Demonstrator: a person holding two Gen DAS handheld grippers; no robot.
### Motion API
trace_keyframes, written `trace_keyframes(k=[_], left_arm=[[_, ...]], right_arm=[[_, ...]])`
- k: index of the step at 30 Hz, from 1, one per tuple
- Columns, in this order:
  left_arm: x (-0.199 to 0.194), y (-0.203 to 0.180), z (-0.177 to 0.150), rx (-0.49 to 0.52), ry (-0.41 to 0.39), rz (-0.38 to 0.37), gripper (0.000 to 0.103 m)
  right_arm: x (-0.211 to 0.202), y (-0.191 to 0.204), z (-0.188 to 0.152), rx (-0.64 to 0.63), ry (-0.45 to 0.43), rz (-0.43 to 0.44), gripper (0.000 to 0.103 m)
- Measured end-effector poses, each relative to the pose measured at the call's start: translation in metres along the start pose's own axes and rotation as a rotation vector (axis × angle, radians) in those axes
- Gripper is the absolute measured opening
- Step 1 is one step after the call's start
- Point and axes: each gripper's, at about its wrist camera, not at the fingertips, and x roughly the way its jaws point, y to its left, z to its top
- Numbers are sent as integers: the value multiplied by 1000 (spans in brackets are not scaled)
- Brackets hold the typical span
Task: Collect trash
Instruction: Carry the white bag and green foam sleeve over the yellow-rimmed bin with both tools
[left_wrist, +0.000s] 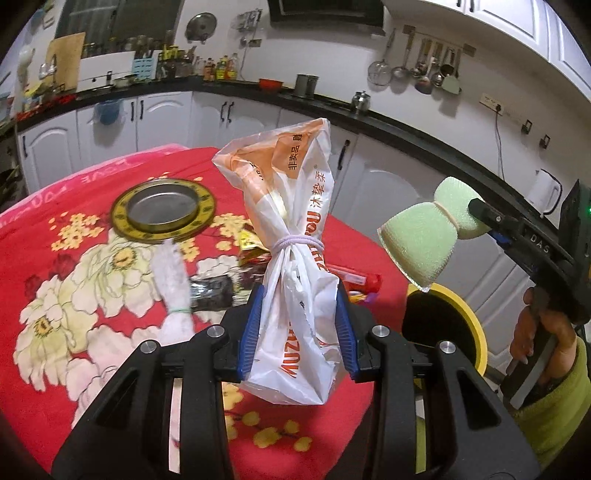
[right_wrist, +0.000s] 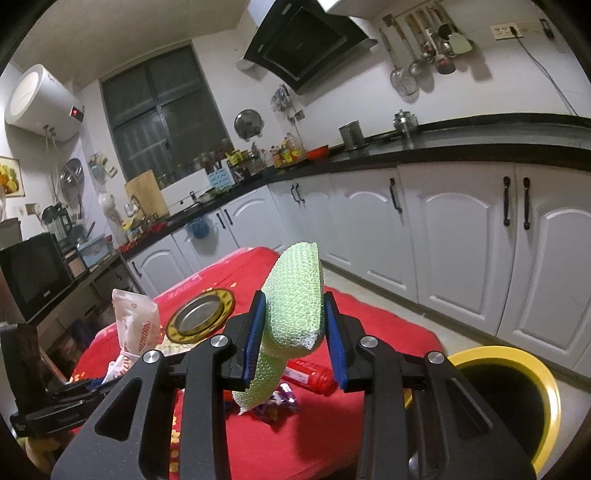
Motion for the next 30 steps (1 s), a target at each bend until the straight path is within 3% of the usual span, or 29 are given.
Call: trace_keyframes(k=[17, 30], left_arm=[[40, -81, 5, 100, 15, -125, 29], [89, -148, -17, 177, 106, -254, 29]], right_arm=[[-54, -74, -2, 29, -42, -165, 30], [-90, -131, -14, 78, -56, -308, 30]])
